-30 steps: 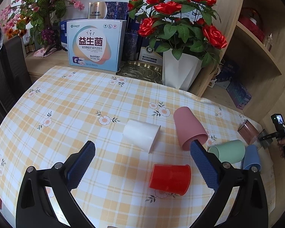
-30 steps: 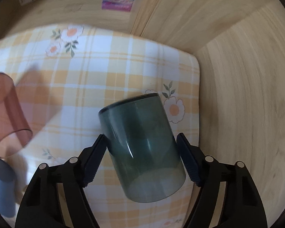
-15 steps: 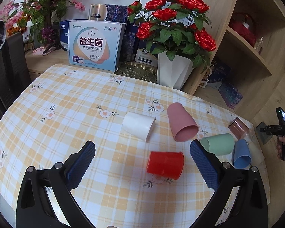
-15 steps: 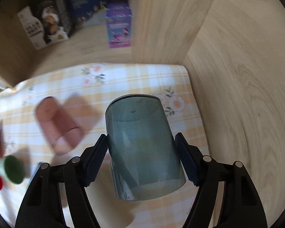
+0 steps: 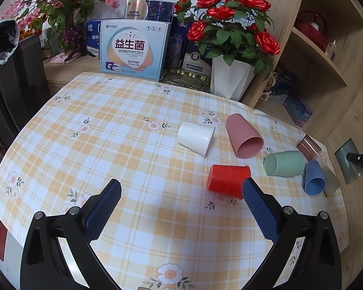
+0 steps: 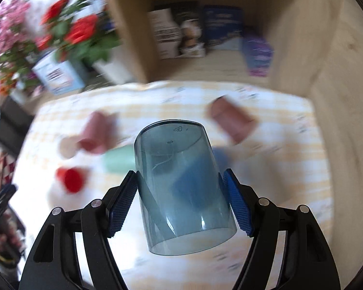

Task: Flip cup upside down
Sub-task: 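Lift the teal cup with the right gripper and rotate it upright, then lower the teal cup onto the table and open the right gripper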

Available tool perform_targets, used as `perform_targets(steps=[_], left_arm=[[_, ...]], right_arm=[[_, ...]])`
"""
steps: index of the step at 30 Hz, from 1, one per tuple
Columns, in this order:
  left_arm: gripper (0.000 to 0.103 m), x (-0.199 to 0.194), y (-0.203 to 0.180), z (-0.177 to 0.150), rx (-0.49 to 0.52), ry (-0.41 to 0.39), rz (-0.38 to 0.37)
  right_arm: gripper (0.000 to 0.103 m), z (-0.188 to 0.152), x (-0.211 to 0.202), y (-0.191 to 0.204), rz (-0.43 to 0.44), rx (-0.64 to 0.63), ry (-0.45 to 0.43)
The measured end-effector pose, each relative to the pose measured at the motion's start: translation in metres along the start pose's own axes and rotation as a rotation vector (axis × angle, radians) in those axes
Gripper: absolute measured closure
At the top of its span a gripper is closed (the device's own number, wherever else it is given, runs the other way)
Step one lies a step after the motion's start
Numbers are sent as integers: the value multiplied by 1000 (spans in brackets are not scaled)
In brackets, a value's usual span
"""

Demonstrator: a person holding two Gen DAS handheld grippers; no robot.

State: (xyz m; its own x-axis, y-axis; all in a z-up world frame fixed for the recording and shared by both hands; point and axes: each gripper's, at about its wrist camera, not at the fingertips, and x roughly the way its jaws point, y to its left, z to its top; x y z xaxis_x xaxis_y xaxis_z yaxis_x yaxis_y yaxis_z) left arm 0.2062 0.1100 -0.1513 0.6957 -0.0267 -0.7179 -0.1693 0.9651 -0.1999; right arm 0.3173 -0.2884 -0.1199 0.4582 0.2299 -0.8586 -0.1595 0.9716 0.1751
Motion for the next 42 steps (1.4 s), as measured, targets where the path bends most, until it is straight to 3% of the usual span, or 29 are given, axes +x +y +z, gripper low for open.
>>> perform_targets(steps=[4, 9, 17, 27, 42], left_arm=[[5, -4, 4, -8, 1, 6, -7], [5, -7, 7, -12, 22, 10, 3], [5, -7, 21, -21, 10, 29, 28], [5, -2, 28, -31, -3, 67, 40], [5, -2, 20, -34, 9, 92, 31]], right_arm=[[33, -44, 32, 46, 115, 91, 20], [33, -92, 78, 98, 187, 198, 87], [33, -116, 103, 149, 184, 260, 106], [33, -134, 112, 162, 174, 313, 133], [32, -140, 116, 171, 185, 277, 166]])
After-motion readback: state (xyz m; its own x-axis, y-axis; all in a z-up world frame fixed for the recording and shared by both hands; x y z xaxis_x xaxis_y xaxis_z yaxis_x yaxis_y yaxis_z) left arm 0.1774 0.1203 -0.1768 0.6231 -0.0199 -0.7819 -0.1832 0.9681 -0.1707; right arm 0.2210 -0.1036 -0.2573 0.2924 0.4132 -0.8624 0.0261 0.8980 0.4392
